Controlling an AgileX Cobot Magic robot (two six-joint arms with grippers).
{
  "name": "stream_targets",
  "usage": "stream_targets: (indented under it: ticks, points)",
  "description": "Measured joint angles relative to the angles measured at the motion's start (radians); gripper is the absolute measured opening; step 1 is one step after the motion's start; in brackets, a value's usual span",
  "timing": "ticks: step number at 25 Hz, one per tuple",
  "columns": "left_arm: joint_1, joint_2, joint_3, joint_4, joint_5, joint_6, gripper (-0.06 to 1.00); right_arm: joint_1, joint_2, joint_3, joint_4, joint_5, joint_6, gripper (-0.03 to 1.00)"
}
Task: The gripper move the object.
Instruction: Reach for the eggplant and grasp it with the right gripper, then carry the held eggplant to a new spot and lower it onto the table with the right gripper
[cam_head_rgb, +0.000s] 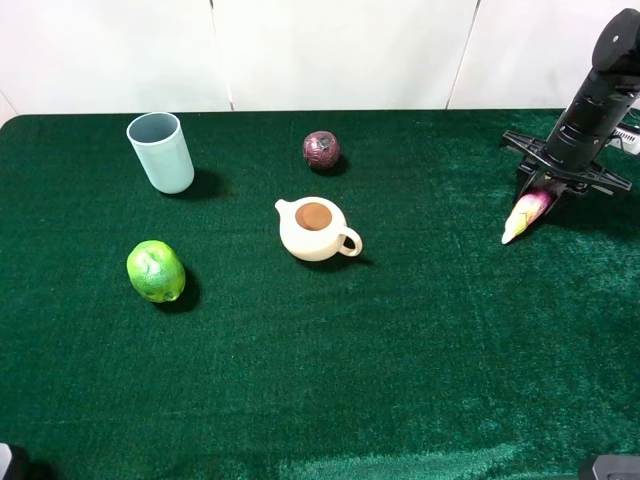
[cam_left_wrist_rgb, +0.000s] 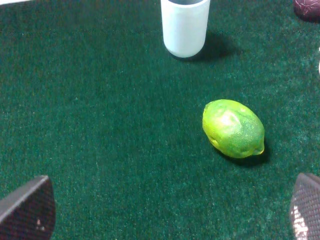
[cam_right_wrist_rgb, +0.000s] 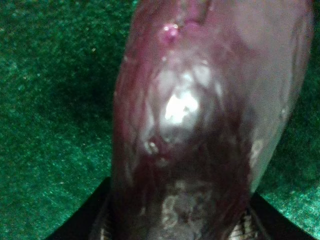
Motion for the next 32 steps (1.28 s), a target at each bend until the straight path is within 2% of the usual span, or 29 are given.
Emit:
stream_targets:
  ticks: [15, 26, 32]
  points:
    - [0.0, 0.0, 0.0, 0.0, 0.0, 0.0, 0.95, 0.0, -0.02, 0.0, 0.0, 0.006, -0.009, 0.32]
    - [0.0, 0.0, 0.0, 0.0, 0.0, 0.0, 0.95, 0.0, -0.111, -0.011, -0.001, 0.065, -0.019, 0.32]
    - [0.0, 0.0, 0.0, 0.0, 0.0, 0.0, 0.95, 0.0, -0.121, -0.042, -0.001, 0.149, -0.067, 0.32]
